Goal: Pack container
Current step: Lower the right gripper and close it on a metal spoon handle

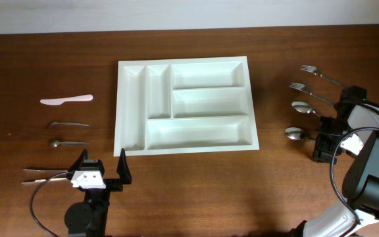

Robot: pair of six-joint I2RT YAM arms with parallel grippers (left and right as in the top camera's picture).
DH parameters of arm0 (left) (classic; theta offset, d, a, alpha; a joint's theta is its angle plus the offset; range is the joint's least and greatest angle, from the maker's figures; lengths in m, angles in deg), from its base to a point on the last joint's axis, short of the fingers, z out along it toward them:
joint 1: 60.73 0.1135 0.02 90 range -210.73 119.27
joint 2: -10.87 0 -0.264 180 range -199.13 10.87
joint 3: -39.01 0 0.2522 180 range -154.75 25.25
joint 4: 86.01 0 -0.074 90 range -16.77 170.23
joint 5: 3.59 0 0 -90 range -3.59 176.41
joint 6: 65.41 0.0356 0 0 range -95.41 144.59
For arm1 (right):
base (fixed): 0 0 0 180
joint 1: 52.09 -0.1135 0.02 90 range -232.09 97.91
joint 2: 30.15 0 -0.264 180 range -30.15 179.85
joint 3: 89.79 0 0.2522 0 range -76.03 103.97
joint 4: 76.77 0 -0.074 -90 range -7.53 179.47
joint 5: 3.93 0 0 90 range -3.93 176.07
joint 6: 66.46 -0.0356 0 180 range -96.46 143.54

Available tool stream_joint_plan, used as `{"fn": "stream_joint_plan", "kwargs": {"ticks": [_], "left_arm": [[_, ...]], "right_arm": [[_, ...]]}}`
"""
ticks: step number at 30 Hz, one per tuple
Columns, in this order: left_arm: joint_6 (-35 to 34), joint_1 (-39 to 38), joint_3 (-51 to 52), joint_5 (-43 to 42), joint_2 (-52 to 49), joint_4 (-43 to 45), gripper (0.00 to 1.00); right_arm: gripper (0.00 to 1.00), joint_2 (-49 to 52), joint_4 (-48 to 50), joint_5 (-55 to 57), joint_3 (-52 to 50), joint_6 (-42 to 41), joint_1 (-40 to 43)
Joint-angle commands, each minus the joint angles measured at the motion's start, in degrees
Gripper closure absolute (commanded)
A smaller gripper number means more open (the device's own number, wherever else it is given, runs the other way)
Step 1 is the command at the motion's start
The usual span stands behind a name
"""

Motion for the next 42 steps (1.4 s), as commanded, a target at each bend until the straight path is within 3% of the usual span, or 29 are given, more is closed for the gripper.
{"fn": "stream_joint_plan", "kwargs": {"ticks": [1, 22, 24, 29, 34, 42], "left_arm": [[0.90, 0.04, 0.37, 0.04, 0.50, -0.02, 0.01], [0.92, 0.04, 0.37, 0.04, 0.50, -0.04, 0.01], [0.92, 0.04, 0.37, 0.04, 0.50, -0.04, 0.01], [0.92, 0.04, 0.37, 0.04, 0.50, -0.02, 0.01], [0.90, 0.04, 0.37, 0.04, 0.50, -0.02, 0.01], [0.92, 0.04, 0.37, 0.04, 0.50, -0.04, 0.01]], "right_arm": [[0.01, 0.94, -0.02, -0.39, -0.35, 0.26, -0.09], [0.03, 0.96, -3.30, -1.60, -0.35, 3.52, 2.51], [0.07, 0.96, -3.32, -1.57, -0.35, 3.52, 2.51], [0.31, 0.96, -3.26, -1.51, -0.35, 3.50, 2.51], [0.32, 0.96, -3.13, -1.40, -0.35, 3.50, 2.51], [0.46, 0.96, -2.08, -0.76, -0.35, 3.50, 2.45]]}}
